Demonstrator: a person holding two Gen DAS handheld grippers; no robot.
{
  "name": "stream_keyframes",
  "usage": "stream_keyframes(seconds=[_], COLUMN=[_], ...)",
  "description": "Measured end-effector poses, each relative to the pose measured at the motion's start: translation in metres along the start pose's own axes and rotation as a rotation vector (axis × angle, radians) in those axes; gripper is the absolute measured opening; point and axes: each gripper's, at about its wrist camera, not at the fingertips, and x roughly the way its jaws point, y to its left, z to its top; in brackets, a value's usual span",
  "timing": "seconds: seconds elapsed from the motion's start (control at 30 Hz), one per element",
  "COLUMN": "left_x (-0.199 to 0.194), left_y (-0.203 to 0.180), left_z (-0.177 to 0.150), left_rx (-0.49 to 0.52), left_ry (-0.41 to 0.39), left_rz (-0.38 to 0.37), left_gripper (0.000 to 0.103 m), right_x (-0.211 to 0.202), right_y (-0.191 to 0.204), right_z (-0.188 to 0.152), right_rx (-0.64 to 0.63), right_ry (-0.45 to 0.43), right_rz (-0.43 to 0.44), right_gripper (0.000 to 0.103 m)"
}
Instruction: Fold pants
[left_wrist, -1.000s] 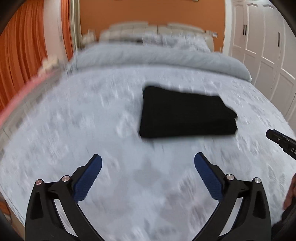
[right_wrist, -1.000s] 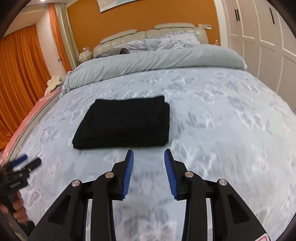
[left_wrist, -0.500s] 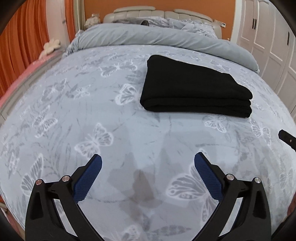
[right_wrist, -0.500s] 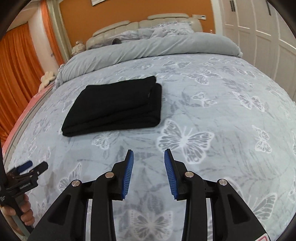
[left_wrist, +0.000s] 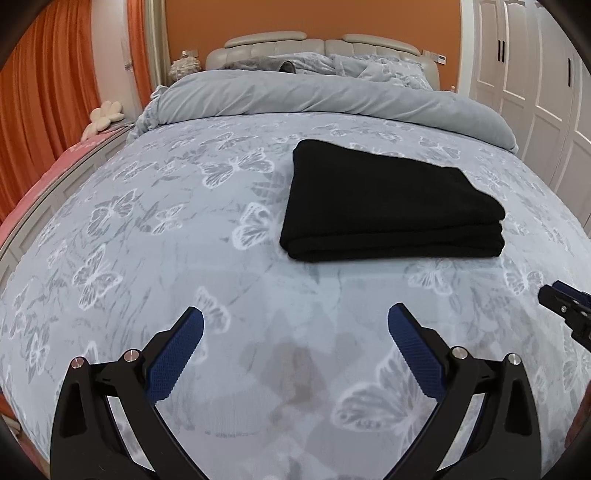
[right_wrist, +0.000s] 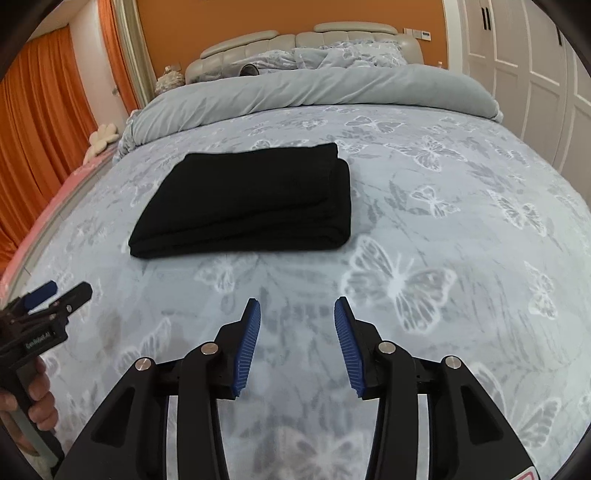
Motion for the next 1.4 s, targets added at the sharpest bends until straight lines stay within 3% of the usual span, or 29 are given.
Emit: stream_keyframes(seconds=[0.03, 0.07, 0.1, 0.23, 0.4, 0.5, 0.7, 0.8, 0.83, 0.87, 0.9, 0.97, 1.03, 1.13, 1.23, 1.3, 1.33, 1.37, 1.4], left_x=[0.006, 0.014, 0.024, 0.067, 0.114, 0.132, 0.151, 0.165, 0.166, 0.167, 0.167, 0.155, 0.138, 0.107, 0.08, 0.069, 0.066, 0.061, 0.054], left_y=[0.001, 0.004, 0.007, 0.025, 0.045, 0.05, 0.044, 0.04, 0.037, 0.034, 0.031, 0.032, 0.033, 0.037, 0.037, 0.028, 0.029, 0.03, 0.033], left_z=[0.006, 0.013, 0.017, 0.035, 0.053, 0.054, 0.062, 0.065, 0.068, 0.071, 0.073, 0.08, 0.086, 0.085, 0.062, 0.037, 0.03, 0.025, 0.025], left_rx=[-0.004, -0.012, -0.021, -0.089, -0.212, -0.256, -0.268, -0.304, -0.293, -0.275, -0.267, -0.28, -0.28, -0.288, -0.273, -0.225, -0.222, -0.226, -0.234], left_ry=[0.018, 0.048, 0.08, 0.135, 0.179, 0.196, 0.222, 0.238, 0.235, 0.239, 0.255, 0.254, 0.241, 0.239, 0.289, 0.317, 0.318, 0.305, 0.287], left_rz=[-0.026, -0.068, -0.097, -0.138, -0.224, -0.228, -0.338, -0.346, -0.34, -0.362, -0.406, -0.403, -0.412, -0.429, -0.432, -0.368, -0.33, -0.292, -0.284], left_gripper=[0.098, 0.098, 0.098, 0.098, 0.098, 0.098, 0.098, 0.097, 0.086, 0.059, 0.054, 0.032, 0.024, 0.022, 0.023, 0.029, 0.032, 0.032, 0.032], right_x=[0.004, 0.009, 0.013, 0.036, 0.079, 0.105, 0.125, 0.139, 0.142, 0.142, 0.139, 0.124, 0.104, 0.068, 0.041, 0.049, 0.052, 0.049, 0.035], right_y=[-0.002, -0.005, -0.008, -0.015, -0.034, -0.044, -0.048, -0.051, -0.049, -0.046, -0.04, -0.033, -0.026, -0.02, -0.021, -0.032, -0.038, -0.043, -0.046], right_z=[0.007, 0.016, 0.023, 0.045, 0.067, 0.07, 0.075, 0.075, 0.075, 0.076, 0.078, 0.085, 0.09, 0.081, 0.053, 0.026, 0.018, 0.015, 0.021], right_rx=[0.001, -0.001, -0.004, -0.006, 0.106, 0.186, 0.269, 0.336, 0.325, 0.303, 0.262, 0.237, 0.214, 0.2, 0.168, 0.18, 0.185, 0.196, 0.209], right_ry=[0.003, 0.006, -0.001, 0.001, 0.029, 0.081, 0.101, 0.124, 0.121, 0.115, 0.105, 0.088, 0.07, 0.079, 0.138, 0.24, 0.272, 0.274, 0.22], right_rz=[0.006, 0.011, 0.009, 0.0, 0.043, 0.089, 0.186, 0.257, 0.255, 0.249, 0.247, 0.254, 0.27, 0.299, 0.276, 0.227, 0.166, 0.117, 0.138], right_gripper=[0.05, 0.066, 0.075, 0.077, 0.083, 0.083, 0.086, 0.085, 0.084, 0.068, 0.046, 0.035, 0.033, 0.032, 0.038, 0.052, 0.053, 0.053, 0.053])
